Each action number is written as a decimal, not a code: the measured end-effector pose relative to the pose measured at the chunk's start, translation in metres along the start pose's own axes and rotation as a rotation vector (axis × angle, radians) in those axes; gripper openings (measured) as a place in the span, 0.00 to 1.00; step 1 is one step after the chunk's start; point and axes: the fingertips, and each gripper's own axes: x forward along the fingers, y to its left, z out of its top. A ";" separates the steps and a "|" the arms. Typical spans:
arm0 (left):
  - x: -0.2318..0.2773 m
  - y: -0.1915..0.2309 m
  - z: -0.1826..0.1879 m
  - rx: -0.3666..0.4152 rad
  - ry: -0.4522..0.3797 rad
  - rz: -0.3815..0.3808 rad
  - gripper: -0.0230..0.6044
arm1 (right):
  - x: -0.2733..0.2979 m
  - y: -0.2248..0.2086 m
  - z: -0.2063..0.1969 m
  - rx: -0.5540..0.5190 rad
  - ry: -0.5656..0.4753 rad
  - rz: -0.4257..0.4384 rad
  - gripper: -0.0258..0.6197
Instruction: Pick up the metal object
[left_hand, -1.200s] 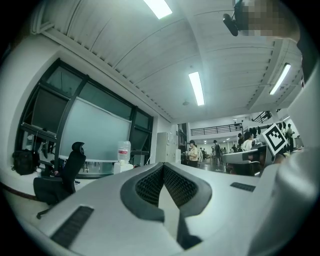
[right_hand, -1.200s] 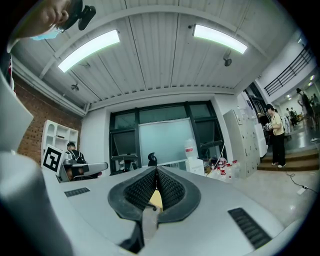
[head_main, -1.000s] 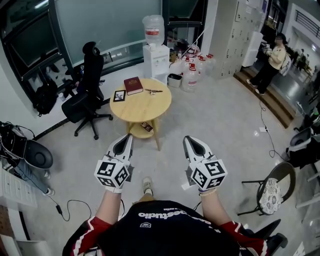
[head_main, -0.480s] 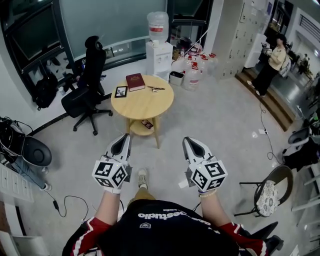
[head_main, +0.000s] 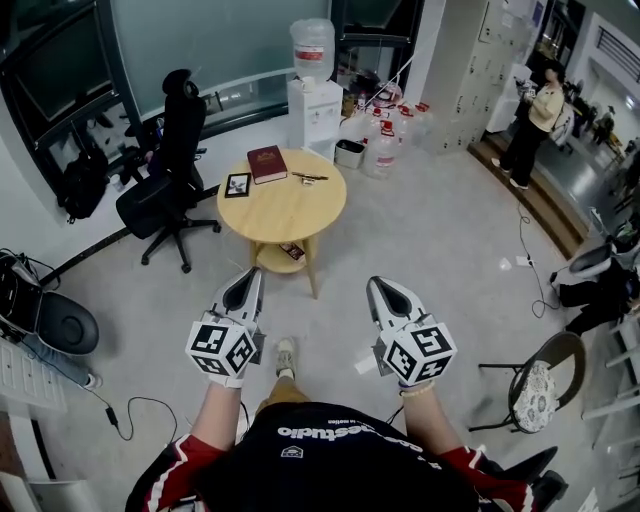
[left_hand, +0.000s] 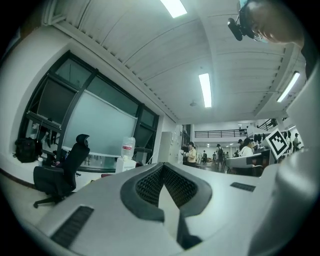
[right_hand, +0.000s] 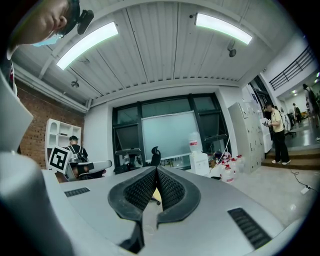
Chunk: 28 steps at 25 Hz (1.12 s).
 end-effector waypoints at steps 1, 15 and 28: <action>0.005 0.001 0.000 0.000 -0.001 -0.003 0.06 | 0.004 -0.003 0.000 -0.001 0.002 -0.001 0.09; 0.079 0.054 0.002 0.030 0.023 -0.008 0.06 | 0.088 -0.044 0.012 0.010 -0.018 -0.005 0.09; 0.170 0.122 0.023 0.065 0.041 -0.013 0.06 | 0.190 -0.105 0.034 0.036 -0.002 -0.052 0.09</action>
